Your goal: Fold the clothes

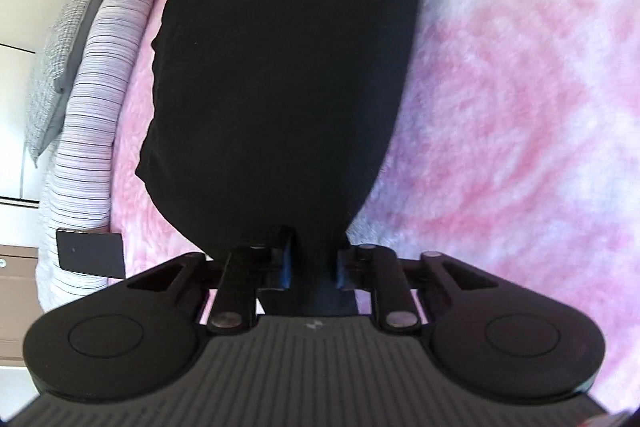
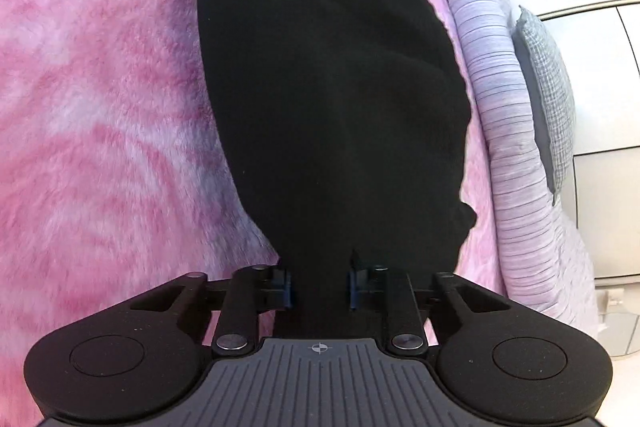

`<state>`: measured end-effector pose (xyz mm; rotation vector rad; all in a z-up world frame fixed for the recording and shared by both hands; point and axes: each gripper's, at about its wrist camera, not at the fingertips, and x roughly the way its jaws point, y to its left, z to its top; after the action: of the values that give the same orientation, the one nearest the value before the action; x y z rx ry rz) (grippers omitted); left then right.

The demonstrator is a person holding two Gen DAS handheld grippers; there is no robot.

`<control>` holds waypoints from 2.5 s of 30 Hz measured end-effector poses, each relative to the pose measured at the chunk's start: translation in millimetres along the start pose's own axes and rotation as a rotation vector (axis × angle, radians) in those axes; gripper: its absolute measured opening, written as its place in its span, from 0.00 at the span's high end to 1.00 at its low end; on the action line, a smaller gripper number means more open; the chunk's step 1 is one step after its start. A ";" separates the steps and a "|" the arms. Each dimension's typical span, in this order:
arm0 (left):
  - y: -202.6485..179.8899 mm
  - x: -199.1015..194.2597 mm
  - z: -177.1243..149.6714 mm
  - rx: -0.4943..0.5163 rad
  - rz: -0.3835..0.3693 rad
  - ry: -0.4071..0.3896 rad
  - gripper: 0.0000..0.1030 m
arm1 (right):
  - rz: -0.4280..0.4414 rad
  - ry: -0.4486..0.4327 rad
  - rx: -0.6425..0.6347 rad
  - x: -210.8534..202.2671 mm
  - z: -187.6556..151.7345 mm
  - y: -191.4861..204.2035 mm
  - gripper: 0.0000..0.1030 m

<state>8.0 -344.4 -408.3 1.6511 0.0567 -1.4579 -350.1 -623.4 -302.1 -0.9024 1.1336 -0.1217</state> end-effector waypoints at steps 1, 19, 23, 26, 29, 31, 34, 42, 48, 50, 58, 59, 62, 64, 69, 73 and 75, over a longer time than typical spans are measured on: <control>1.8 -8.3 -0.8 -0.007 -0.016 0.002 0.93 | 0.007 -0.005 0.009 -8.8 -2.8 -3.8 0.81; -157.6 -189.5 31.2 -0.166 -0.478 -0.035 0.83 | 0.207 0.090 -0.065 -164.0 -130.1 92.6 0.76; -134.7 -191.4 4.3 -0.219 -0.509 -0.035 0.76 | 0.181 0.263 -0.014 -153.3 -126.2 105.1 0.45; -112.3 -193.6 -23.2 -0.245 -0.474 -0.059 0.76 | 0.155 0.380 0.102 -157.9 -121.9 106.4 0.45; -91.9 -188.1 -43.4 -0.231 -0.415 -0.090 0.73 | 0.128 0.439 0.232 -173.2 -101.9 105.1 0.45; -79.6 -179.4 -55.7 -0.190 -0.376 -0.133 0.67 | 0.102 0.453 0.324 -186.6 -75.6 104.5 0.45; -68.7 -161.7 -70.7 -0.076 -0.328 -0.241 0.61 | 0.058 0.464 0.489 -205.5 -22.0 102.4 0.45; -56.6 -129.4 -115.8 0.347 -0.166 -0.478 0.42 | 0.001 0.434 0.821 -234.6 154.4 127.5 0.45; -76.5 -102.3 -125.5 0.594 -0.075 -0.588 0.30 | 0.016 0.373 0.797 -223.3 254.7 176.2 0.45; -82.3 -95.6 -124.3 0.648 -0.052 -0.618 0.30 | 0.005 0.374 0.774 -212.6 265.3 191.3 0.45; -96.0 -64.8 -109.2 0.806 0.019 -0.705 0.28 | -0.012 0.421 0.829 -191.7 288.1 229.9 0.20; -96.9 -60.3 -107.8 0.818 0.024 -0.720 0.28 | -0.017 0.427 0.833 -189.5 291.5 231.6 0.20; -100.8 -48.1 -111.8 0.910 0.086 -0.813 0.20 | -0.052 0.458 0.847 -182.7 301.4 234.1 0.20; -100.3 -43.3 -113.9 0.939 0.120 -0.865 0.20 | -0.085 0.476 0.861 -176.5 307.9 234.0 0.20; -89.9 -35.2 -115.7 0.935 0.096 -0.917 0.22 | -0.147 0.524 0.826 -148.4 326.6 236.5 0.20; -80.0 -27.1 -117.3 0.947 0.114 -0.947 0.29 | -0.182 0.539 0.695 -132.8 331.2 243.9 0.20; -80.7 -20.9 -114.5 0.934 0.129 -0.929 0.38 | -0.197 0.535 0.640 -129.6 330.3 247.6 0.20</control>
<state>44.1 -214.0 -450.1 1.3805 -1.3878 -2.1626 -223.6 -210.8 -334.1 -0.4020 1.3727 -0.8797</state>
